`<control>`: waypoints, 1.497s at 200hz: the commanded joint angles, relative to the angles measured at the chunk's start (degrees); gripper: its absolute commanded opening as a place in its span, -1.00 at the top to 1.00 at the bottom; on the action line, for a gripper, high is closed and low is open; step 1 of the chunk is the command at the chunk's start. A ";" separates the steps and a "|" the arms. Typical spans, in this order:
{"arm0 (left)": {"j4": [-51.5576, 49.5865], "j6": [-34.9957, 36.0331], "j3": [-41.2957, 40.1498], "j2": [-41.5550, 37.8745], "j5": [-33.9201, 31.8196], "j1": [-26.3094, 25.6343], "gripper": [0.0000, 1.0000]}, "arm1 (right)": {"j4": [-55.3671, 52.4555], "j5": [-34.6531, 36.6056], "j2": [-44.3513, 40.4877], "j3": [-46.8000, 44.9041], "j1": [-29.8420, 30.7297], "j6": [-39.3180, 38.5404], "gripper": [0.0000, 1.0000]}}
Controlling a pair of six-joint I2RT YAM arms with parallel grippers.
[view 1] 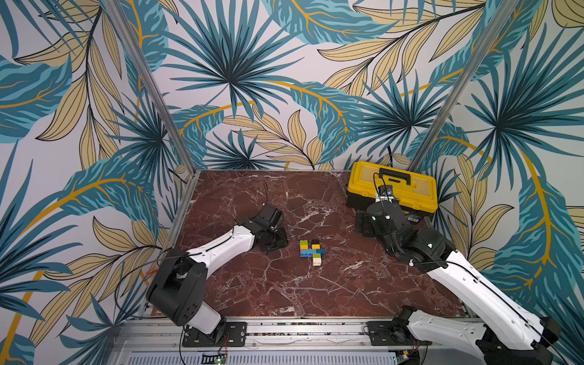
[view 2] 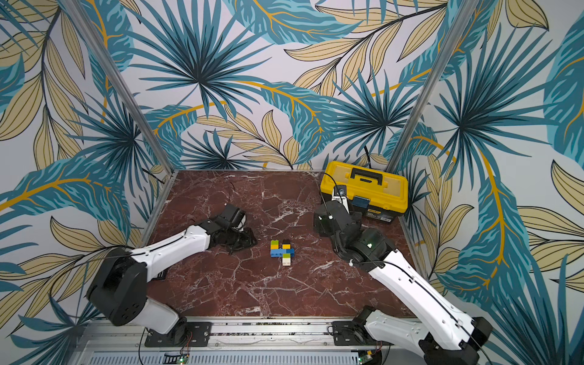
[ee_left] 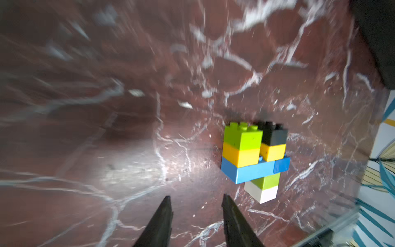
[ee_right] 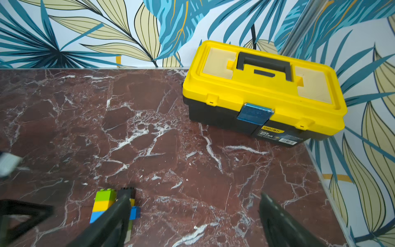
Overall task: Assemble the number 4 with lego
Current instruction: Reset both arms
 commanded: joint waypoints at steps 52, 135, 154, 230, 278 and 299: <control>39.61 31.29 -14.24 -25.85 -54.00 4.90 -0.33 | 42.93 21.15 -5.45 -25.72 -1.89 -10.74 -0.98; 77.73 39.34 -33.90 -1.17 -52.03 21.26 -0.99 | 55.92 33.93 2.34 -46.86 -22.27 -0.50 -0.99; 80.16 36.95 -36.53 -0.99 -36.23 25.65 -1.00 | 72.08 21.92 5.70 -48.61 -25.22 -9.57 -0.99; 87.63 37.82 -38.89 3.22 -20.37 29.99 -1.00 | 99.22 -17.08 25.54 -47.52 -35.57 -20.72 -0.99; 92.19 39.21 -39.60 5.02 -19.42 29.83 -0.99 | 97.01 -17.07 24.85 -47.13 -35.63 -20.14 -0.99; 92.29 39.76 -39.64 4.92 -18.94 29.67 -1.00 | 96.99 -17.05 24.73 -47.17 -35.63 -20.10 -0.99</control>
